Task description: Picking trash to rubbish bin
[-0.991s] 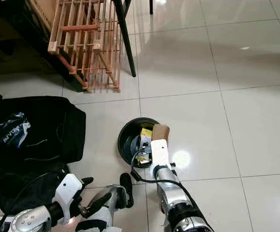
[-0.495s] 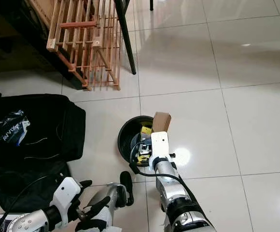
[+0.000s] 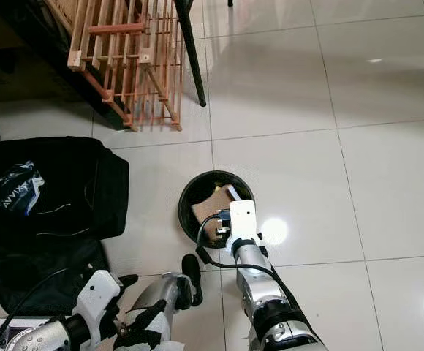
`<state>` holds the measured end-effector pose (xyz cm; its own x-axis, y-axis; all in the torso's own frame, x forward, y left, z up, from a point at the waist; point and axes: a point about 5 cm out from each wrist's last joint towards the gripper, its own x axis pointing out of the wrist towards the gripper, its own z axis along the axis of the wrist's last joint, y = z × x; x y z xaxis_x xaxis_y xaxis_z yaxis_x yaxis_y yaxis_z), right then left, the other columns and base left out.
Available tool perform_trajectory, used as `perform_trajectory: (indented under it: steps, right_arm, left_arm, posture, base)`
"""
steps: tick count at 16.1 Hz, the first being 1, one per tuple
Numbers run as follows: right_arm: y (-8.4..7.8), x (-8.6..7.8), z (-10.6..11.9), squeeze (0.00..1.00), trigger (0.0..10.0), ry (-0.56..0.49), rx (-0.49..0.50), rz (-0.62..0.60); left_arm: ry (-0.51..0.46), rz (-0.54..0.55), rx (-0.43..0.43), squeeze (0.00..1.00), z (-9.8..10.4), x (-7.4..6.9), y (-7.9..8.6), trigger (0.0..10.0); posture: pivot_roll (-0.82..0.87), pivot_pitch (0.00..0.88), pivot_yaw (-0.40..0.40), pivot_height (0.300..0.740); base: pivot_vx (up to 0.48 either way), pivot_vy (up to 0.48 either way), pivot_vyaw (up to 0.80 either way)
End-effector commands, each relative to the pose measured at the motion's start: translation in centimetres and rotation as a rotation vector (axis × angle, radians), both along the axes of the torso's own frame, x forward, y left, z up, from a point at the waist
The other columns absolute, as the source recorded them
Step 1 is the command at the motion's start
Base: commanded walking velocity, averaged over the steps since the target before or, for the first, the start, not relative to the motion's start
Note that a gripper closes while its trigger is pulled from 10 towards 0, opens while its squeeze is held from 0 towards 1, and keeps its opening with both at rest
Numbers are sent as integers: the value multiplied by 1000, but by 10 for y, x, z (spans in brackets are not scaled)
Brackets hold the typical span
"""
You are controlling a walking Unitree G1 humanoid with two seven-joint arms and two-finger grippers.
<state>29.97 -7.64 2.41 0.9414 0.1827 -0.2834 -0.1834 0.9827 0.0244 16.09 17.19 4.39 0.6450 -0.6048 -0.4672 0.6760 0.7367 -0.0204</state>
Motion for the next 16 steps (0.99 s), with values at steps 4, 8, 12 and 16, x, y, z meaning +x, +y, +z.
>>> perform_trajectory:
  steps: [4,8,12,16]
  right_arm:
    - [-4,-14,-16,1000,10000,54,-14,-8]
    - [-7,-12,-15,1000,10000,44,-27,-28]
    - [-16,-7,-9,1000,10000,2,-44,-74]
    - [-24,-4,-3,929,10000,-37,-59,-118]
  left_arm:
    - [69,12,14,0,-11,-15,2,10000]
    - [62,12,11,0,-11,-8,1,10000]
    - [30,3,3,0,-15,12,-6,10000]
    - [4,-5,-4,0,-16,29,-10,10000]
  posture:
    - [153,511,105,740]
    - [144,485,104,740]
    - [125,426,104,740]
    - [102,360,108,740]
  base:
    - [0,0,0]
    - [0,0,0]
    - [0,0,0]
    - [0,0,0]
